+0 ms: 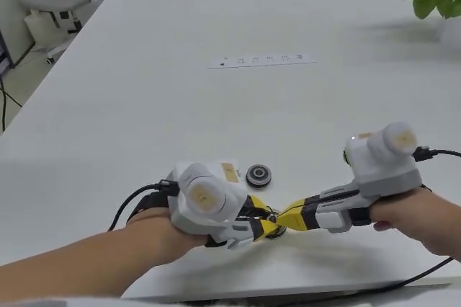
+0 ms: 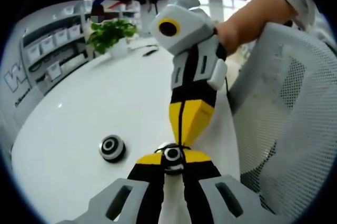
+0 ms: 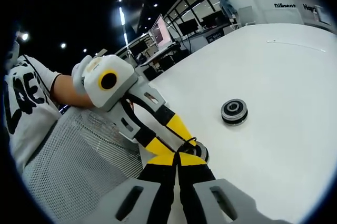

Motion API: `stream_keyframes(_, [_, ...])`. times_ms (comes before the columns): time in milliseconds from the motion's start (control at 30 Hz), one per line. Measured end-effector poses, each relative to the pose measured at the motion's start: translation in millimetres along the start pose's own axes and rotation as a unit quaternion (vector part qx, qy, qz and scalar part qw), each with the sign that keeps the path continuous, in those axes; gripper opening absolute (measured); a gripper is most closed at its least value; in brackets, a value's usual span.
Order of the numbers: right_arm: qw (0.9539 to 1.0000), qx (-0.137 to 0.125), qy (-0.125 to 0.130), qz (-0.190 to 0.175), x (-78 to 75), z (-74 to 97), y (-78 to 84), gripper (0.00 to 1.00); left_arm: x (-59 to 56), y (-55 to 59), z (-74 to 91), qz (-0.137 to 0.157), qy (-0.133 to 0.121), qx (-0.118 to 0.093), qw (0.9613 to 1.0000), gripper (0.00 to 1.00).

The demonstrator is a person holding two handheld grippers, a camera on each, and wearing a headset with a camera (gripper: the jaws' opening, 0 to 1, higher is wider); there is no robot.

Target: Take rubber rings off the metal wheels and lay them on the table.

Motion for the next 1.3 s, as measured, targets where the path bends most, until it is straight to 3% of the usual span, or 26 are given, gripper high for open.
stream_keyframes(200, [0.9997,-0.001,0.026,-0.002,-10.8,4.9,2.7,0.0,0.2,1.1,0.4,0.005,0.0,-0.007,1.0,0.13])
stream_keyframes(700, [0.9996,-0.006,0.027,-0.004,-10.4,5.5,0.9,0.0,1.3,-1.6,8.8,0.011,0.021,-0.013,0.9996,0.19])
stream_keyframes(933, [0.9995,-0.015,0.027,-0.006,-10.6,8.0,-1.6,0.0,1.8,-11.5,21.2,0.035,0.028,-0.037,0.9983,0.27])
stream_keyframes(1300, [0.9994,-0.025,0.024,-0.007,-3.4,9.2,-6.9,0.0,2.9,-13.5,48.1,0.046,0.018,-0.056,0.9972,0.38])
Point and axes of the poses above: the centre of the closed fingertips' face, and the gripper's own axes: z roughly backward along the fingers, x roughly to its left, y roughly out of its underside, the point moved 7 cm from there along z, roughly backward along the fingers, and after that the axes turned 5 degrees about -z, right-handed, at the moved point
